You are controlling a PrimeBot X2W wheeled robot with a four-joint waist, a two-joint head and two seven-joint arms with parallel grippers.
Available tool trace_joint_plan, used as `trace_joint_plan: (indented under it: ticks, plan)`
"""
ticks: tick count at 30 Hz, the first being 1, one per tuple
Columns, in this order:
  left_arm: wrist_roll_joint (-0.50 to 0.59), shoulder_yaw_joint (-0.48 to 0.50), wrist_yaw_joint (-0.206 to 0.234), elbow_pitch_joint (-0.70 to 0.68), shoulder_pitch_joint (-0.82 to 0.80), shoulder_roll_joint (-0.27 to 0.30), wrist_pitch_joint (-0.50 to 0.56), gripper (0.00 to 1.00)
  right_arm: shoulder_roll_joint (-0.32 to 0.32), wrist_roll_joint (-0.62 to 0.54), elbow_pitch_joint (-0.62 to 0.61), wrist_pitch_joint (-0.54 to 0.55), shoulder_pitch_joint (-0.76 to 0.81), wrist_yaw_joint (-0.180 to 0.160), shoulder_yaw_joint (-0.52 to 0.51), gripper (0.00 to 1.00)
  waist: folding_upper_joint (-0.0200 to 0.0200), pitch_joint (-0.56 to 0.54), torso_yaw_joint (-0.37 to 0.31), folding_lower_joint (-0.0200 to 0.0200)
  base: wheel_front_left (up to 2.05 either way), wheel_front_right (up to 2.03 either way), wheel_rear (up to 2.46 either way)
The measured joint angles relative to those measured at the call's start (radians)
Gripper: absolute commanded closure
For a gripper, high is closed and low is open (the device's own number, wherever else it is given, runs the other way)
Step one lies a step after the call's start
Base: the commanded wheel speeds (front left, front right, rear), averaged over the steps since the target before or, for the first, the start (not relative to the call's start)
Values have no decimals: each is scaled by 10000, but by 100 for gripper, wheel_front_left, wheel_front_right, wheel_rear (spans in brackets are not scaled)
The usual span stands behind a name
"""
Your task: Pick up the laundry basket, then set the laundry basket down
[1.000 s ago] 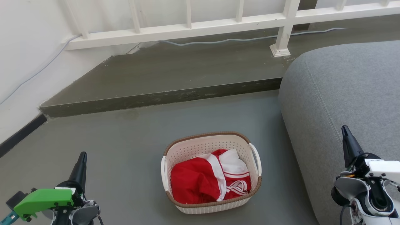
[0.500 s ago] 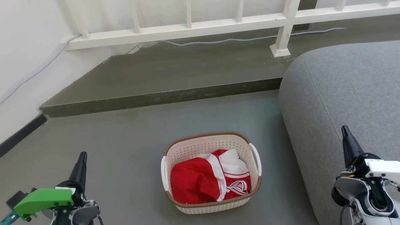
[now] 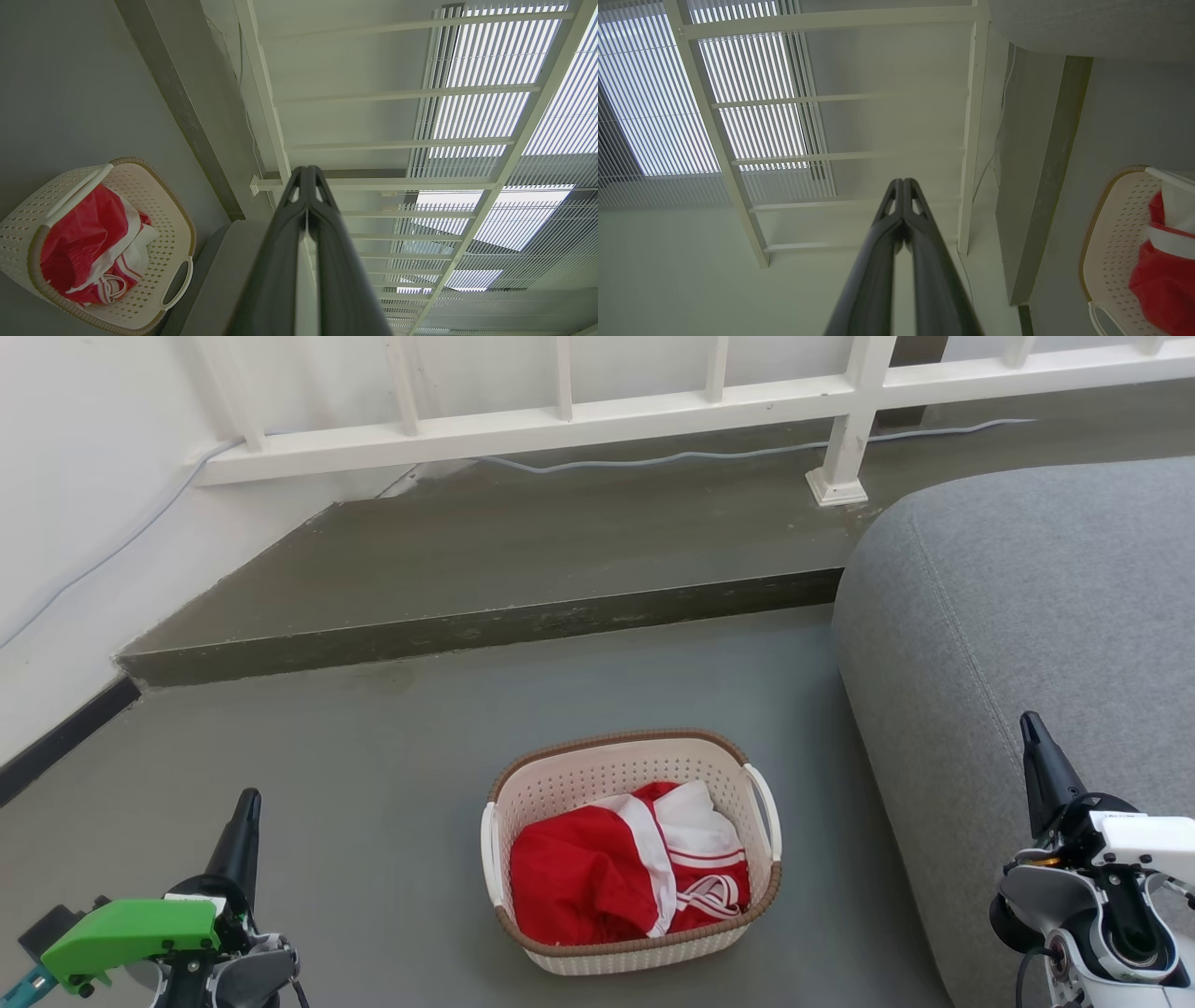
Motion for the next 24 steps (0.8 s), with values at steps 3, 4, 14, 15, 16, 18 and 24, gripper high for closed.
trace_joint_plan:
  ticks: [3, 4, 14, 15, 16, 18, 24]
  plan:
    - [0, 0, 0, 0, -1, 0, 0, 100, 2, 0, 0, 0, -1, 0, -2, 100, 0, 0, 0, 0, 0, 0, 0]
    - [0, 2, 0, 0, -2, 0, 0, 100, 2, 0, 2, 2, -1, 0, -2, 100, 0, 0, 0, 0, 0, 0, 0]
    - [0, 6, -2, -2, -4, 0, 0, 100, 4, -2, 6, 27, -2, 0, -10, 100, 0, 0, 0, 0, 0, 0, 0]
    - [0, 6, -2, -2, -5, 0, 0, 100, 4, -2, 6, 27, -2, 0, -10, 100, 0, 0, 0, 0, 0, 0, 0]
    - [0, 6, -2, -2, -5, 0, 2, 100, 4, -2, 6, 27, -2, 0, -12, 100, 0, 0, 0, 0, 0, 0, 0]
    - [0, 8, -2, -2, -6, 0, 2, 100, 4, -2, 6, 27, -2, 0, -12, 100, 0, 0, 0, 0, 0, 0, 0]
    - [0, 12, -2, -2, -7, 0, 2, 100, 4, -2, 6, 29, -3, 0, -19, 100, 0, 0, -1, 0, 0, 0, 0]
